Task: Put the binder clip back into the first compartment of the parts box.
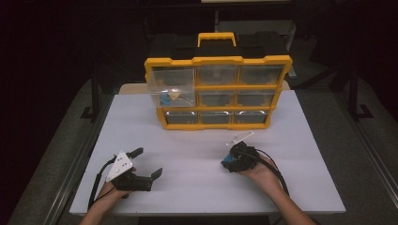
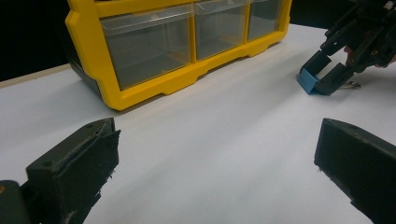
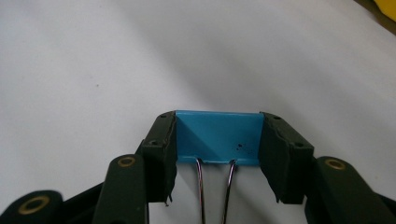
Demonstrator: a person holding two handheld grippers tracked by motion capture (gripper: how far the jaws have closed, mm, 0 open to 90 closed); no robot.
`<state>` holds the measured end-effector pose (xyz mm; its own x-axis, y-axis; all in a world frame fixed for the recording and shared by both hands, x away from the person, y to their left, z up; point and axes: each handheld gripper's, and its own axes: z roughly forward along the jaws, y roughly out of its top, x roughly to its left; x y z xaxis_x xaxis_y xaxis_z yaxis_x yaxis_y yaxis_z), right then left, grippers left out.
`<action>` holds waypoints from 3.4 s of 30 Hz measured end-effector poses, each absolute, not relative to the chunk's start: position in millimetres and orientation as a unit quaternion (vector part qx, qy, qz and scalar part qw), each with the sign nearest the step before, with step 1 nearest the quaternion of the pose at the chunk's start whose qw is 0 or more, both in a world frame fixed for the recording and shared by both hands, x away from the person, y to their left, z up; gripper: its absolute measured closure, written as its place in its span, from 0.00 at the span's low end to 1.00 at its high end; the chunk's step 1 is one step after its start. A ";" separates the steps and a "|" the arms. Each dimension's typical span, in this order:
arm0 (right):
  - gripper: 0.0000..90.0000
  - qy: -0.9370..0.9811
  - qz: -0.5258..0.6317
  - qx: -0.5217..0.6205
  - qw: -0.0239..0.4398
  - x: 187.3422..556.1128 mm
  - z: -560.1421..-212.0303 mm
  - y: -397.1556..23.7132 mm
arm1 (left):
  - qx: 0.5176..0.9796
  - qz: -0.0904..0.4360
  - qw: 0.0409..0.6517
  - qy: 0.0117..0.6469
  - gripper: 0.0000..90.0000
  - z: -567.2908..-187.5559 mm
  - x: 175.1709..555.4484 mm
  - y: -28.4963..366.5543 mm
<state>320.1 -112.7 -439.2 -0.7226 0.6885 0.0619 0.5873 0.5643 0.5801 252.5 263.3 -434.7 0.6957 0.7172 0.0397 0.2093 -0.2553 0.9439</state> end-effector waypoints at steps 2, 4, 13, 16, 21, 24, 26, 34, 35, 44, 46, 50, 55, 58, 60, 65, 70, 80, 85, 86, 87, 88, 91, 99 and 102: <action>0.55 0.881 0.295 0.363 0.073 322.2 -438.4 -114.0 | 0.754 0.240 0.528 0.308 0.00 -434.7 252.5 263.4; 0.55 0.879 0.300 0.365 0.062 325.4 -438.3 -116.5 | 0.754 0.241 0.528 0.307 0.00 -434.8 252.5 263.5; 0.55 0.887 0.302 0.344 0.054 328.0 -435.3 -118.6 | 0.753 0.241 0.530 0.308 0.00 -434.7 252.8 264.1; 0.55 0.889 0.306 0.337 0.049 329.0 -432.3 -119.5 | 0.753 0.241 0.529 0.308 0.00 -434.7 252.8 264.1; 0.55 0.889 0.318 0.327 0.047 330.1 -424.3 -121.5 | 0.753 0.241 0.529 0.309 0.00 -435.0 252.7 263.7; 0.55 0.889 0.325 0.321 0.042 332.5 -418.5 -124.0 | 0.751 0.240 0.531 0.311 0.00 -435.1 252.8 263.3; 0.55 0.888 0.328 0.321 0.035 333.5 -415.6 -124.7 | 0.749 0.240 0.533 0.312 0.00 -435.4 252.8 262.7; 0.55 0.887 0.341 0.310 0.026 336.8 -401.5 -124.6 | 0.750 0.240 0.532 0.312 0.00 -435.3 252.8 262.7; 0.55 0.888 0.343 0.306 0.027 337.1 -399.0 -124.3 | 0.750 0.240 0.531 0.312 0.00 -435.2 252.8 262.8; 0.55 0.887 0.357 0.291 0.024 339.9 -382.0 -121.8 | 0.751 0.242 0.531 0.310 0.00 -435.0 253.1 263.0; 0.55 0.886 0.360 0.292 0.025 341.0 -377.9 -121.9 | 0.750 0.241 0.532 0.310 0.00 -435.1 253.1 262.9; 0.55 0.885 0.364 0.289 0.025 343.1 -370.6 -123.5 | 0.750 0.241 0.532 0.311 0.00 -435.3 253.3 262.8; 0.55 0.882 0.377 0.281 0.028 346.2 -358.8 -125.5 | 0.751 0.241 0.531 0.310 0.00 -435.2 253.0 262.7; 0.55 0.881 0.381 0.281 0.027 348.1 -351.9 -125.6 | 0.751 0.241 0.531 0.310 0.00 -435.1 253.0 262.7; 0.55 0.880 0.384 0.278 0.029 349.7 -348.1 -125.5 | 0.750 0.241 0.531 0.311 0.00 -435.1 253.1 262.7; 0.55 0.878 0.392 0.272 0.031 353.3 -337.9 -124.6 | 0.751 0.241 0.531 0.310 0.00 -435.1 253.1 262.8; 0.55 0.877 0.398 0.268 0.030 355.5 -329.8 -122.7 | 0.750 0.241 0.532 0.310 0.00 -435.1 253.1 262.8; 0.55 0.877 0.406 0.255 0.032 362.4 -310.4 -117.5 | 0.751 0.241 0.531 0.310 0.00 -435.1 253.0 262.8; 0.55 0.876 0.410 0.252 0.029 365.2 -298.3 -115.0 | 0.751 0.241 0.531 0.309 0.00 -435.1 253.1 262.9; 0.55 0.878 0.410 0.247 0.032 366.6 -296.0 -115.0 | 0.751 0.241 0.531 0.310 0.00 -435.1 253.2 262.9; 0.55 0.878 0.410 0.244 0.033 367.8 -293.6 -114.7 | 0.751 0.241 0.531 0.310 0.00 -435.1 253.2 262.8; 0.55 0.877 0.412 0.246 0.031 368.2 -290.9 -114.0 | 0.751 0.241 0.531 0.310 0.00 -435.2 253.3 262.8; 0.55 0.880 0.413 0.234 0.034 371.3 -283.8 -113.1 | 0.752 0.241 0.530 0.309 0.00 -435.1 252.9 262.7; 0.55 0.876 0.425 0.225 0.038 377.5 -263.2 -109.1 | 0.749 0.241 0.534 0.309 0.00 -435.3 253.3 262.4; 0.55 0.873 0.429 0.231 0.029 378.5 -253.6 -106.5 | 0.750 0.242 0.533 0.308 0.00 -435.1 253.3 262.8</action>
